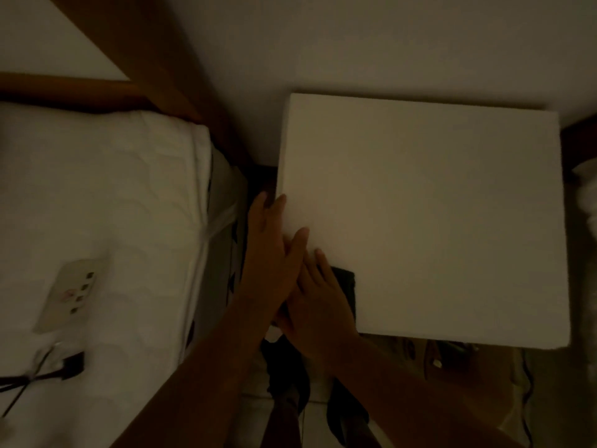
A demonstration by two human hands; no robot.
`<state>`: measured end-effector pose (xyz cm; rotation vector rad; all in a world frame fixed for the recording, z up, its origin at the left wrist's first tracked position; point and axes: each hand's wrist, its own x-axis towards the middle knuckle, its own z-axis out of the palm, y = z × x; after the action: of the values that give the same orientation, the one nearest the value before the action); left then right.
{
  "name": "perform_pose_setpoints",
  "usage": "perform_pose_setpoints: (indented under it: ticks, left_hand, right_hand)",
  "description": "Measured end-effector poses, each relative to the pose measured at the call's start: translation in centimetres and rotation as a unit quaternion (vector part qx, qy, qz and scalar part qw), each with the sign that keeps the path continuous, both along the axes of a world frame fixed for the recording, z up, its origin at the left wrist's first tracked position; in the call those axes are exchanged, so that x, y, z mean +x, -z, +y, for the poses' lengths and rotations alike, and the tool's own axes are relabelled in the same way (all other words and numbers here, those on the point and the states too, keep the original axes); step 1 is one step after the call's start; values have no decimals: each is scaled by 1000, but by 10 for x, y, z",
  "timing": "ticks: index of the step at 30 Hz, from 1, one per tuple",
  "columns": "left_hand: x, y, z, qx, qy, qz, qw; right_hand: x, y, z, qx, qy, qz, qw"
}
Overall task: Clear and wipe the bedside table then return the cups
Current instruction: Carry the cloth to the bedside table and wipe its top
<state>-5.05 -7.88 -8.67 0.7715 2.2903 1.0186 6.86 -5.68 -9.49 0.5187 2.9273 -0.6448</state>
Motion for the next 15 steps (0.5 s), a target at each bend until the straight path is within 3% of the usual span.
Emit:
perform_pose_setpoints:
  ticks: [3, 5, 8, 11, 15]
  left_hand:
    - [6, 1, -34, -20, -64, -132, 989]
    - [14, 3, -59, -30, -67, -201, 977]
    - [25, 2, -86, -54, -40, -209, 976]
    - [27, -3, -92, -76, -86, -233, 966]
    - [29, -12, -99, -83, -129, -176, 972]
  right_hand:
    - [-4, -5, 4, -79, 61, 46, 994]
    - [1, -7, 12, -63, 110, 34, 991]
    - [12, -9, 18, -32, 104, -13, 994]
    - [11, -13, 15, -34, 78, -8, 996]
    - [1, -15, 5, -22, 11, 24, 999]
